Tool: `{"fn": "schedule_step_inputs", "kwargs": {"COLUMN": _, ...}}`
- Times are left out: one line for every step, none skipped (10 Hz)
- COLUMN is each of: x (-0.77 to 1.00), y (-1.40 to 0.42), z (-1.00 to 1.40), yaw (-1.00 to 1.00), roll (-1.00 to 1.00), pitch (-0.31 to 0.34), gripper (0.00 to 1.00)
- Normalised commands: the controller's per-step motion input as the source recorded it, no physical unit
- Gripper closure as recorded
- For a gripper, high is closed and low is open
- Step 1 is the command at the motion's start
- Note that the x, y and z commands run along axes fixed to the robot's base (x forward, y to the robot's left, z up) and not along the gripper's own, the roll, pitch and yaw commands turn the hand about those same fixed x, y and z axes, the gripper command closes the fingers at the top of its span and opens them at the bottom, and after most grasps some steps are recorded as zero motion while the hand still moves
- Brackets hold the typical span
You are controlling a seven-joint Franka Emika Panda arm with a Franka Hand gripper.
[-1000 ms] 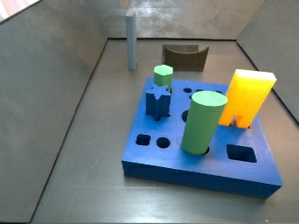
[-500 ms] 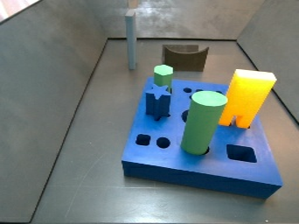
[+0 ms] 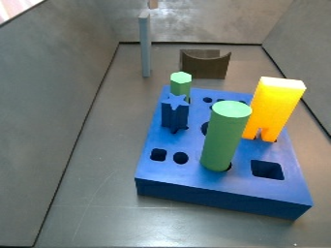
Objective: Pick up the square-circle object. Move up. Rotate the square-circle object. Place the square-circle object on the fixture. Regrasp the square-circle object. Move to above the board. Insert the square-circle object.
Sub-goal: Rotate the square-circle object.
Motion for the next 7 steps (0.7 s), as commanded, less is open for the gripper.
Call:
{"fn": "schedule_step_inputs", "kwargs": {"x": 0.04, "y": 0.00, "z": -0.01, "yaw": 1.00, "roll": -0.04, "pitch": 0.016, "gripper": 0.00}}
{"fn": "schedule_step_inputs", "kwargs": {"x": 0.04, "y": 0.00, "z": -0.01, "yaw": 1.00, "roll": -0.04, "pitch": 0.017, "gripper": 0.00}}
{"fn": "schedule_step_inputs", "kwargs": {"x": 0.04, "y": 0.00, "z": -0.01, "yaw": 1.00, "roll": -0.04, "pitch": 0.018, "gripper": 0.00}}
{"fn": "schedule_step_inputs", "kwargs": {"x": 0.04, "y": 0.00, "z": -0.01, "yaw": 1.00, "roll": -0.05, "pitch": 0.020, "gripper": 0.00}}
{"fn": "schedule_step_inputs", "kwargs": {"x": 0.04, "y": 0.00, "z": -0.01, "yaw": 1.00, "roll": -0.05, "pitch": 0.022, "gripper": 0.00}}
{"fn": "schedule_step_inputs", "kwargs": {"x": 0.04, "y": 0.00, "z": -0.01, "yaw": 1.00, "roll": -0.06, "pitch": 0.025, "gripper": 0.00}}
{"fn": "schedule_step_inputs", "kwargs": {"x": 0.04, "y": 0.00, "z": -0.01, "yaw": 1.00, "roll": -0.06, "pitch": 0.027, "gripper": 0.00}}
